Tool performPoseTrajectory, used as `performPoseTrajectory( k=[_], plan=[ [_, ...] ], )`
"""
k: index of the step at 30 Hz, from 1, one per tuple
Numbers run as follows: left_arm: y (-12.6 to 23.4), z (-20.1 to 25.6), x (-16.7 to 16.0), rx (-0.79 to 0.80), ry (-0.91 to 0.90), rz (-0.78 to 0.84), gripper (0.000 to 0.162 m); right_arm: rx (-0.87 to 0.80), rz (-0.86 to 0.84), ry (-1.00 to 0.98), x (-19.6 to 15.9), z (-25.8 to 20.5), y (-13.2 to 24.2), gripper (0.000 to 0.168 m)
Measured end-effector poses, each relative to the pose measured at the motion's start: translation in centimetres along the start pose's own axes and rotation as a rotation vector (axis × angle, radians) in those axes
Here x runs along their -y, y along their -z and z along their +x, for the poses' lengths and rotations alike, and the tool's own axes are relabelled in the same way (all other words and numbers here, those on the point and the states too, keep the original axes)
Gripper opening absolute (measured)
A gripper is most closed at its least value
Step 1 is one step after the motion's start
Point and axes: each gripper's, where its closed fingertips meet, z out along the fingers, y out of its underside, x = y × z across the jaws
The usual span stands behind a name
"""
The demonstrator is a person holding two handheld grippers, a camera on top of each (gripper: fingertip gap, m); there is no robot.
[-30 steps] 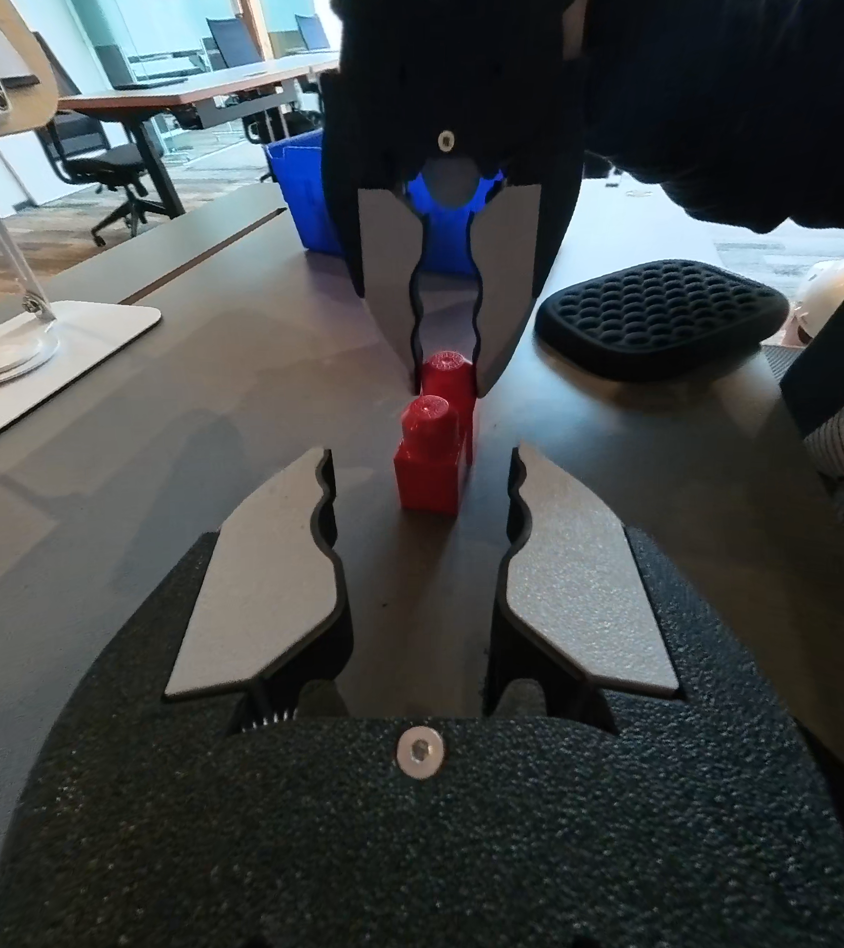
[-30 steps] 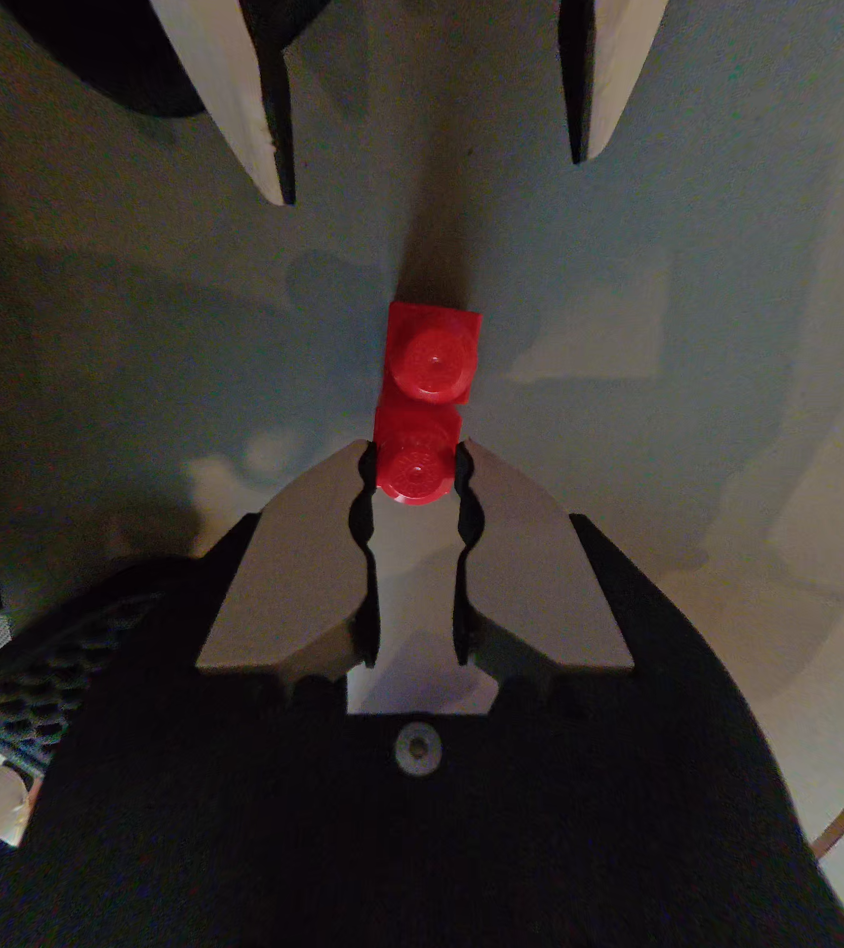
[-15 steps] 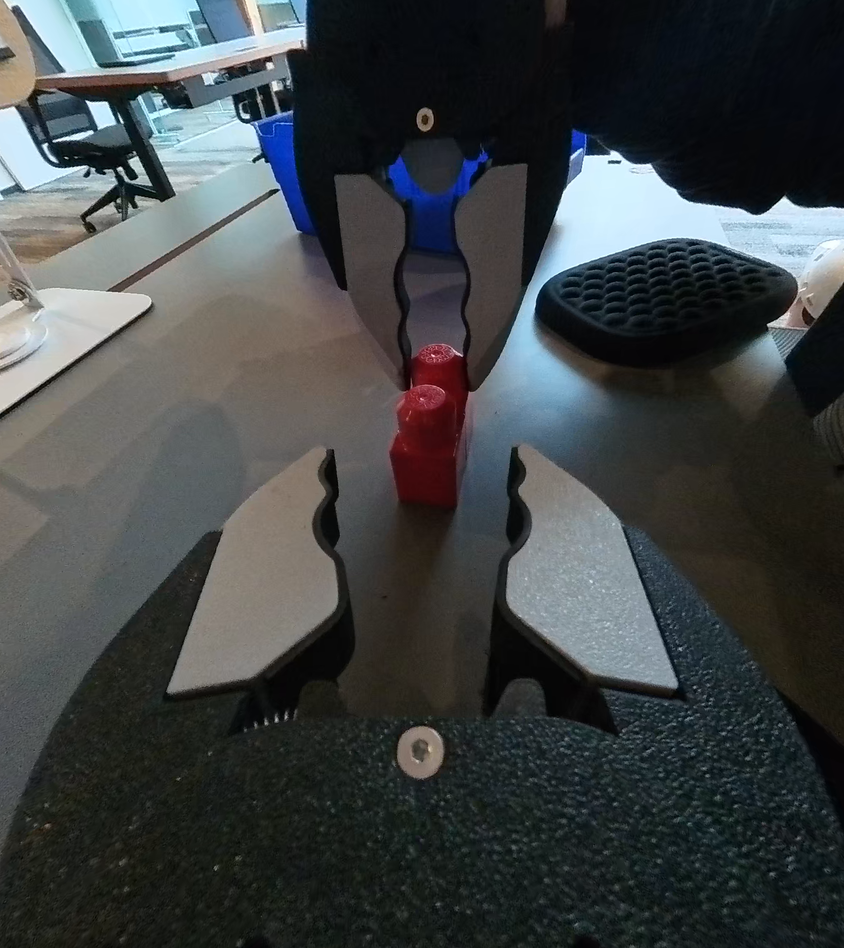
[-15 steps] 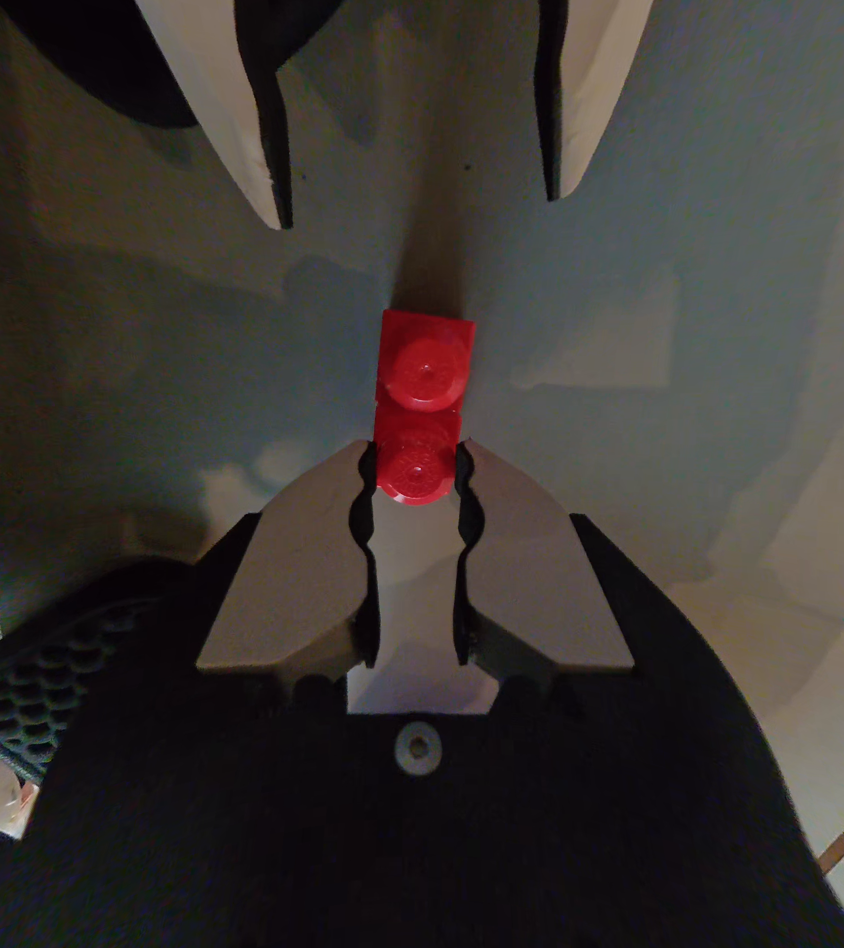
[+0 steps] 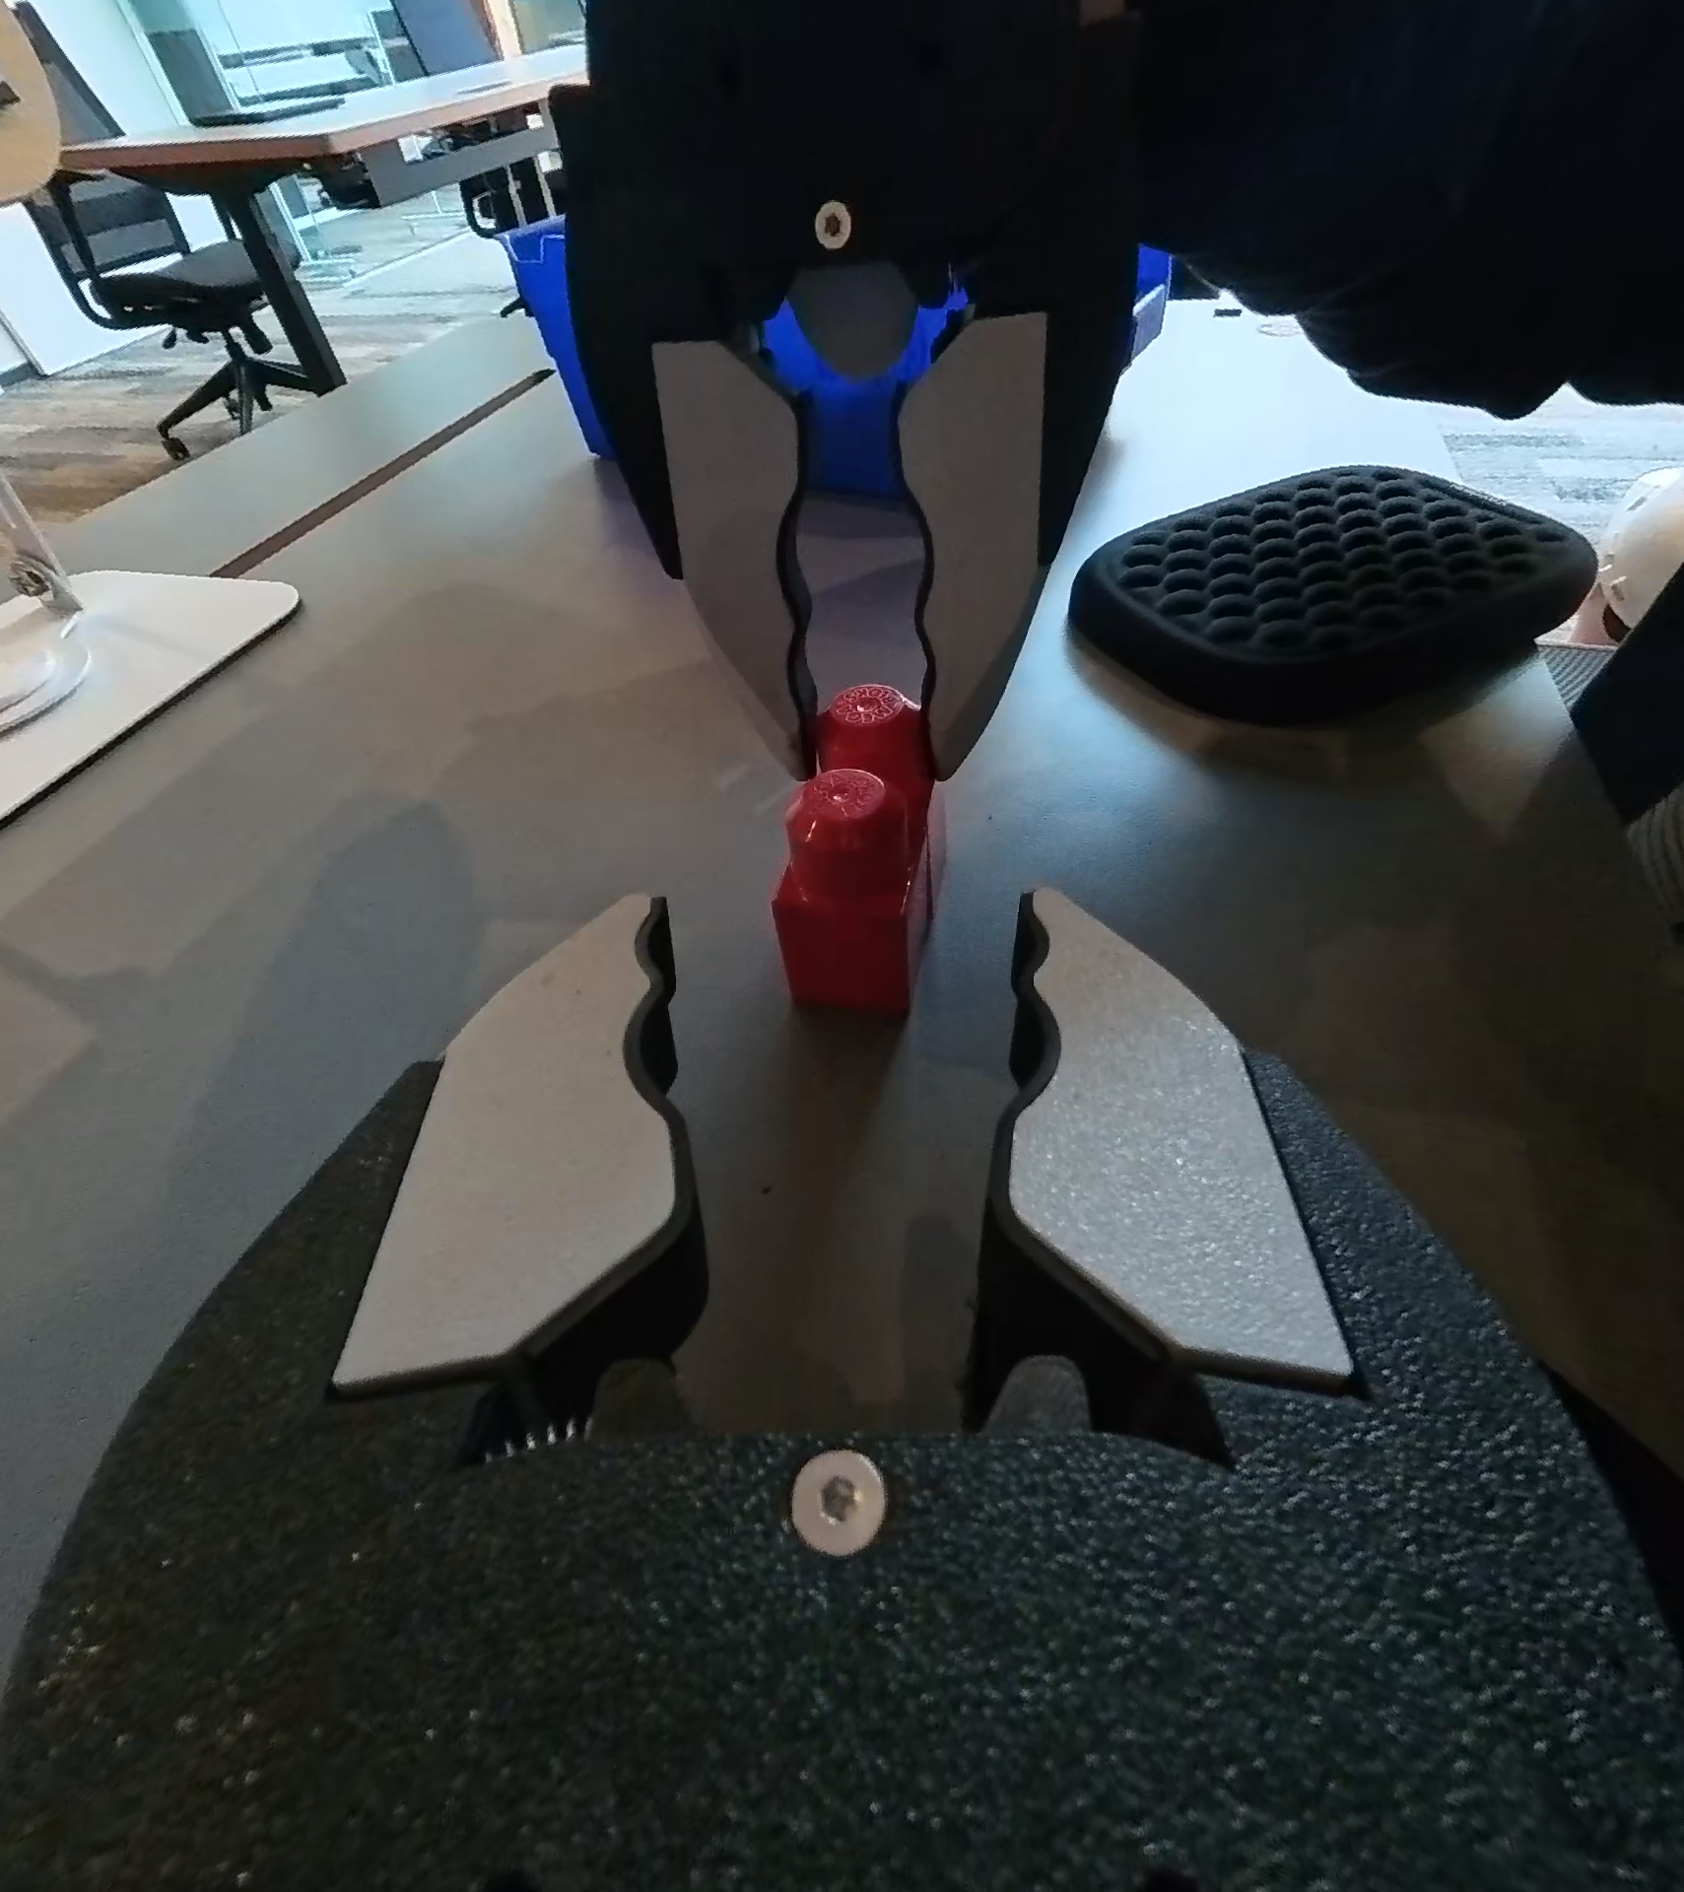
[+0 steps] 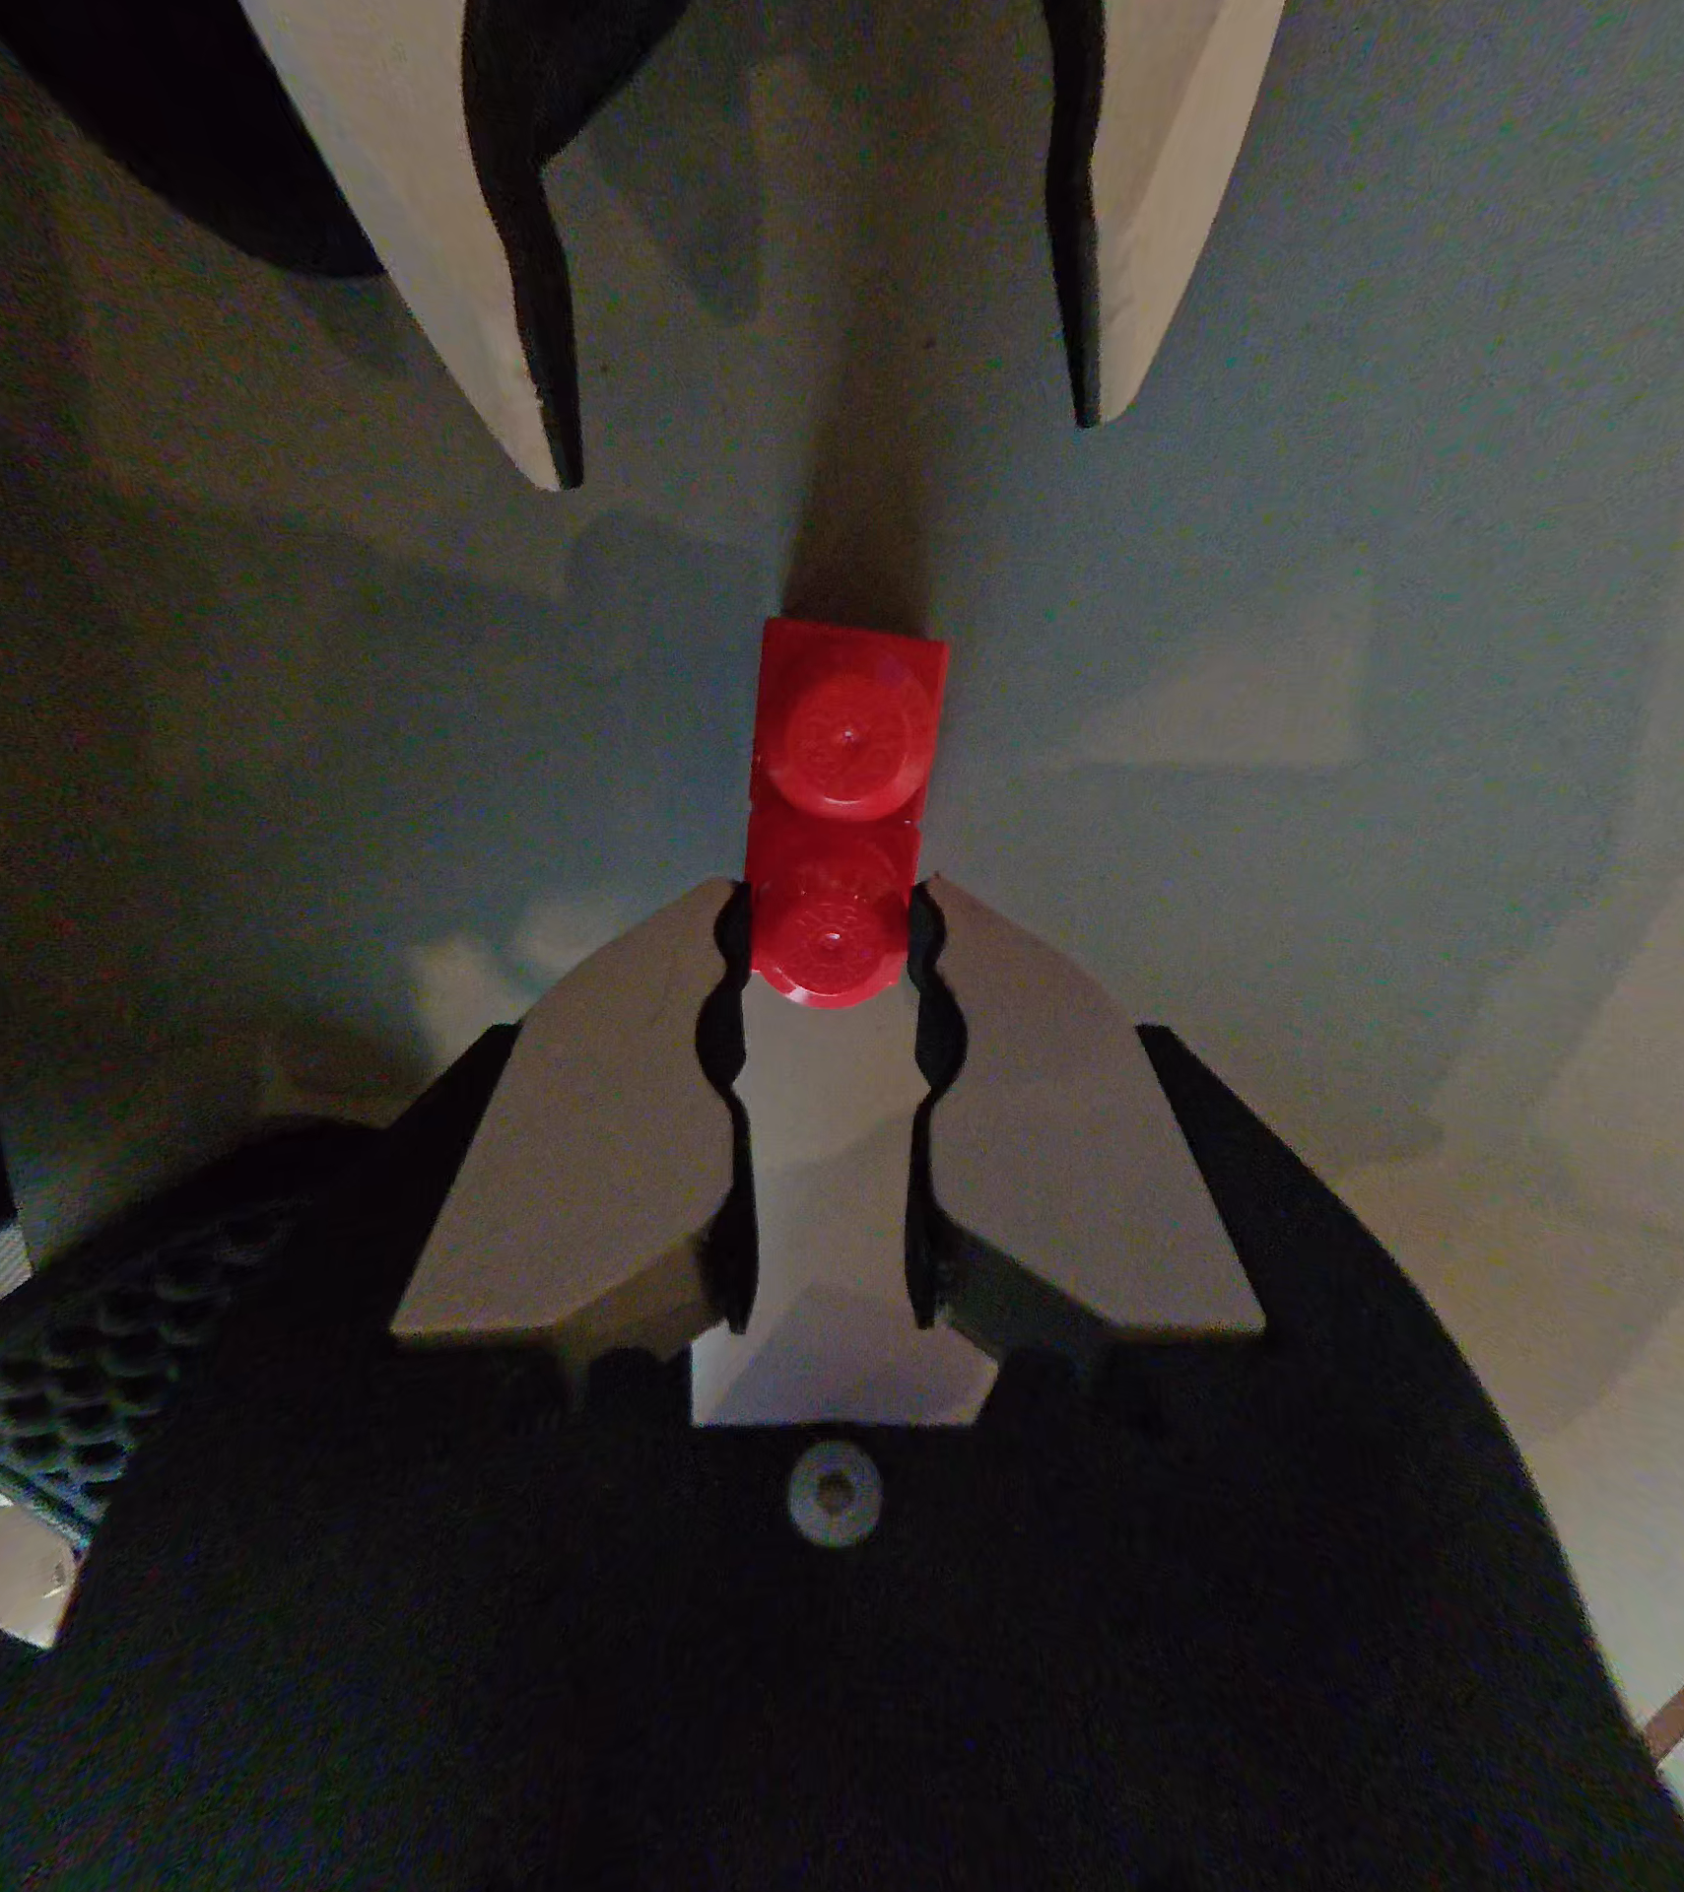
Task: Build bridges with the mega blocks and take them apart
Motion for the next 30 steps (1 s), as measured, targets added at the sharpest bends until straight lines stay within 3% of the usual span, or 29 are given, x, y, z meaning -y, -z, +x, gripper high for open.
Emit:
performPoseTrajectory(
  k=[13, 23, 30],
  plan=[
    [0.0, 0.0, 0.0, -0.003, -0.002, -0.001, 0.064, 0.006, 0.017, -0.017, 0.5, -0.2, 0.3, 0.035],
    [-0.1, 0.1, -0.2, -0.003, -0.012, -0.011, 0.064, 0.053, 0.018, -0.073, -1.1, -0.3, 0.0, 0.048],
    [-0.1, 0.1, -0.2, -0.001, -0.014, -0.015, 0.063, 0.069, 0.027, -0.063, -1.0, -0.5, -0.6, 0.044]
  ],
)
